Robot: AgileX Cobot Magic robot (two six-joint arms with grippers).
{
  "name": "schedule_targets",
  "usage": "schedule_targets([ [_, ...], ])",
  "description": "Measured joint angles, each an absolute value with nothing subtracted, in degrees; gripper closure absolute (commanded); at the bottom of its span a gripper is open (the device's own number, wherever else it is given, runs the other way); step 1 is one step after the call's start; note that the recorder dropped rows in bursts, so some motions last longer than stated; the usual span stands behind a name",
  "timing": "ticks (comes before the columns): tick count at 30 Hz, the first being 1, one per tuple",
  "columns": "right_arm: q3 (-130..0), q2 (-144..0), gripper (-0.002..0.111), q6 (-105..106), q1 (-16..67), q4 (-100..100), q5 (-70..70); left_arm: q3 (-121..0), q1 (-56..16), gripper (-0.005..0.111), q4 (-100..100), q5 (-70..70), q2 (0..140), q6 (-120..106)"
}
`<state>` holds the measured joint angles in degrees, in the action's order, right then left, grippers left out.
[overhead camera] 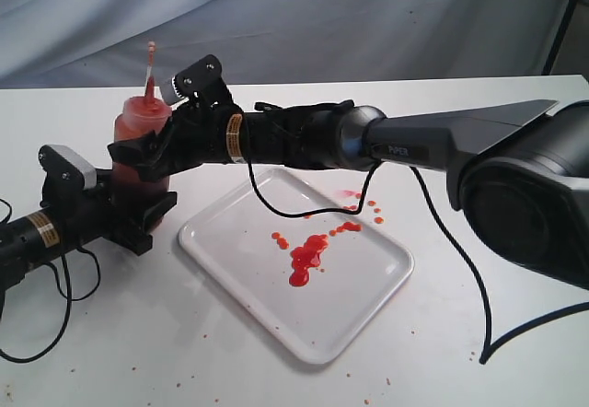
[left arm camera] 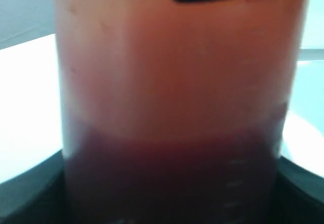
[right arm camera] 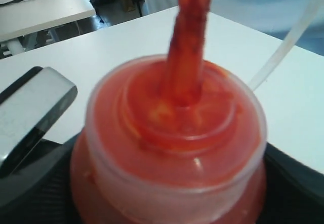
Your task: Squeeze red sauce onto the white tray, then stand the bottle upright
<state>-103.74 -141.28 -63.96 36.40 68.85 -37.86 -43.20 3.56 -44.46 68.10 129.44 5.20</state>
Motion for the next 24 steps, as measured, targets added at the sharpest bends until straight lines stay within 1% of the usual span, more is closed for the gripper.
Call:
schedule_targets([
  [4,-103.74,-139.89,0.089,-63.96,37.48,74.79,-36.25,-43.2,3.56,0.107,-44.94,67.77,129.47,4.98],
  [7,-103.74,-138.43,0.089,-63.58,39.88,78.33,-29.99,-43.2,3.56,0.105,-44.46,67.68,129.69,4.98],
  [9,-103.74,-138.11,0.089,-63.58,40.99,80.31,-27.84,-43.2,3.56,0.103,-43.87,67.77,129.82,4.98],
  [11,-103.93,-137.83,0.089,-63.58,41.86,81.65,-25.66,-43.2,3.56,0.097,-42.96,67.77,129.89,4.98],
  [12,-104.07,-137.74,0.089,-63.58,42.22,81.74,-24.79,-43.2,3.56,0.093,-42.75,67.77,129.89,4.98],
  [13,-104.07,-137.74,0.089,-63.58,42.23,81.42,-24.48,-43.2,3.56,0.086,-42.6,67.77,129.89,4.98],
  [20,-104.07,-137.74,0.089,-63.34,42.23,80.73,-24.4,-43.2,3.56,0.034,-42.5,67.67,129.89,4.87],
  [22,-104.07,-137.74,0.089,-63.34,42.23,80.58,-24.26,-43.2,3.56,0.023,-42.62,67.67,129.89,4.98],
  [24,-104.07,-137.74,0.089,-63.16,42.49,80.58,-24.26,-43.2,3.56,0.016,-41.87,68.32,129.89,5.2],
])
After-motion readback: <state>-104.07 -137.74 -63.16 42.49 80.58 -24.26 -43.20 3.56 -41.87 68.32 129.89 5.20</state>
